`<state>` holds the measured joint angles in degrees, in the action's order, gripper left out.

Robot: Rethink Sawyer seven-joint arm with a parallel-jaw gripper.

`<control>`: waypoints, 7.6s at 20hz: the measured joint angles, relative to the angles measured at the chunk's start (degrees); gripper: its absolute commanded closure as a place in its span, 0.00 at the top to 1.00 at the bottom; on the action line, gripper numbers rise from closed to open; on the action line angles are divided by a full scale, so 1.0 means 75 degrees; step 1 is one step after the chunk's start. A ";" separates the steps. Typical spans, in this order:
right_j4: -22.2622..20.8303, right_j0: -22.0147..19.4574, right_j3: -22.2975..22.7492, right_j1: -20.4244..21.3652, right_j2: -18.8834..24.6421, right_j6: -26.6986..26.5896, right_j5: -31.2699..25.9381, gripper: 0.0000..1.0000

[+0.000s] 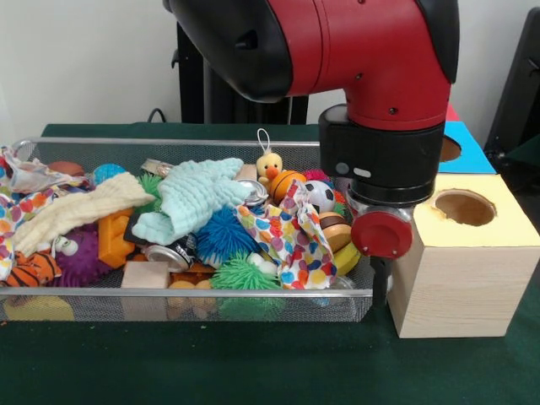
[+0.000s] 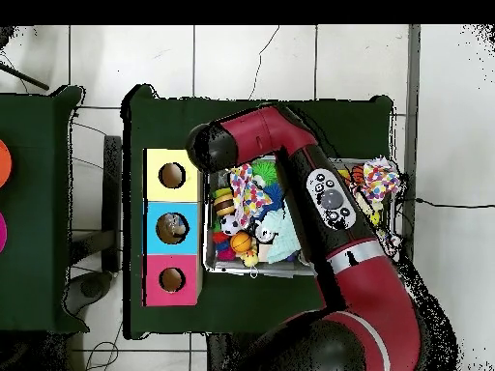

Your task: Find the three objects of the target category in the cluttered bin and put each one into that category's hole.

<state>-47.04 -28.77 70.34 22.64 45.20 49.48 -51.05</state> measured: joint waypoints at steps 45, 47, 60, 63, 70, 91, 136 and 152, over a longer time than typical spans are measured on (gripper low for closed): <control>-0.0047 0.0594 0.0432 0.0552 -0.0257 -0.0002 0.0563 1.00; -0.0047 0.0645 0.0377 0.0547 -0.0284 -0.0002 0.0508 1.00; 0.0036 -0.0458 0.0414 0.0306 -0.0056 -0.0003 0.0579 1.00; 0.0036 -0.0765 0.0415 0.0245 -0.0056 -0.0003 0.0590 1.00; 0.0022 -0.0927 0.0421 0.0236 -0.0055 -0.0003 0.0592 1.00; -0.0014 -0.0206 0.0097 -0.0332 -0.0030 -0.0003 0.0585 1.00; 0.0273 -0.0015 -0.0496 -0.0127 0.0000 -0.0003 0.0241 1.00; 0.0345 -0.0752 0.0873 0.0538 0.0239 -0.0003 0.0217 1.00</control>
<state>-44.45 -34.41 76.89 26.67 46.99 49.45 -49.42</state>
